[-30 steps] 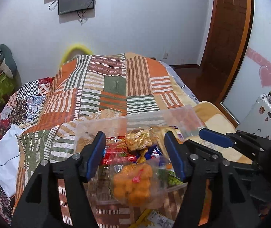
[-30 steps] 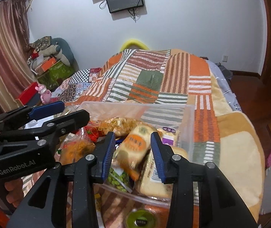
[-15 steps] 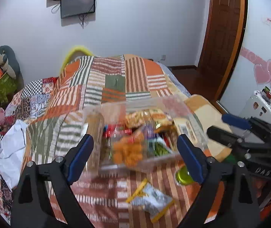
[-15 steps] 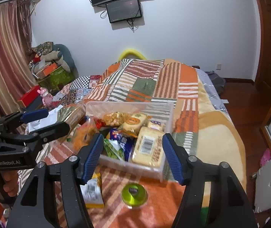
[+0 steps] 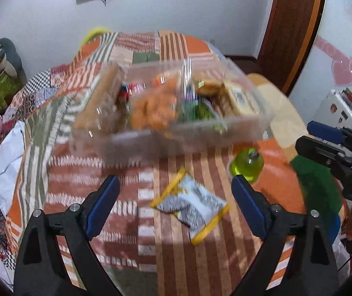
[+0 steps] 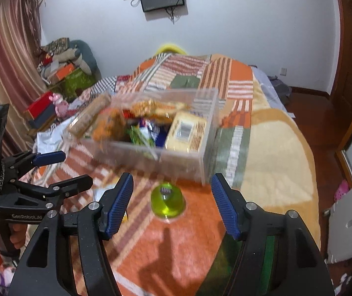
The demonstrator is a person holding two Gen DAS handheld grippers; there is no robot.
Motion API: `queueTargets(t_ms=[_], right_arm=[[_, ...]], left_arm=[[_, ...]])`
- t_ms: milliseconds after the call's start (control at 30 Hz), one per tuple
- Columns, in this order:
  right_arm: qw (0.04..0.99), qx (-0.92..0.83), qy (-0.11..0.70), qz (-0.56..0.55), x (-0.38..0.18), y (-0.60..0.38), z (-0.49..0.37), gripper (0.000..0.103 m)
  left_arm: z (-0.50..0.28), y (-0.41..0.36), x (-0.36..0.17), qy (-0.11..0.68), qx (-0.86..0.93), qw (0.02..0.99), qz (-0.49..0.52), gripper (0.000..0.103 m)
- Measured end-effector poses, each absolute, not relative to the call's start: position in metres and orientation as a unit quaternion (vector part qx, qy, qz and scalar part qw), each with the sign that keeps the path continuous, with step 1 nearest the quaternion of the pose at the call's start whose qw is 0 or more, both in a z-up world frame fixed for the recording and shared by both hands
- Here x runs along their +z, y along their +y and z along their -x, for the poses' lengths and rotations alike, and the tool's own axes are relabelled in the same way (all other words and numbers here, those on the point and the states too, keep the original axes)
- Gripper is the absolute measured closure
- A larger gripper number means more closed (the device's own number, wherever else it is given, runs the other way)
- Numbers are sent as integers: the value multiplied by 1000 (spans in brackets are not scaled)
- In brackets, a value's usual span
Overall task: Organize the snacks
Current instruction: 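Grasp the green jelly cup with the right tool while the left tool approaches the yellow chip bag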
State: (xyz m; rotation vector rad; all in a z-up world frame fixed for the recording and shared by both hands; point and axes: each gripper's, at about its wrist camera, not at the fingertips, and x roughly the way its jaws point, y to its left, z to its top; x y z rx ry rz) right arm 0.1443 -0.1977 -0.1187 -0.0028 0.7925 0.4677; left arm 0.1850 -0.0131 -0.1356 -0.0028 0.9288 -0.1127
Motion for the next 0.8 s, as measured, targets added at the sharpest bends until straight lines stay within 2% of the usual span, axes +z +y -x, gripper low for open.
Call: queueTargets(t_ms=[433, 800], right_arm=[[874, 224, 432, 6, -160, -194, -146, 41], [865, 229, 446, 9, -174, -179, -163, 41]], left_arm=[[-197, -21, -198, 516, -70, 853, 22, 11], [-210, -34, -209, 511, -91, 855, 8, 7]])
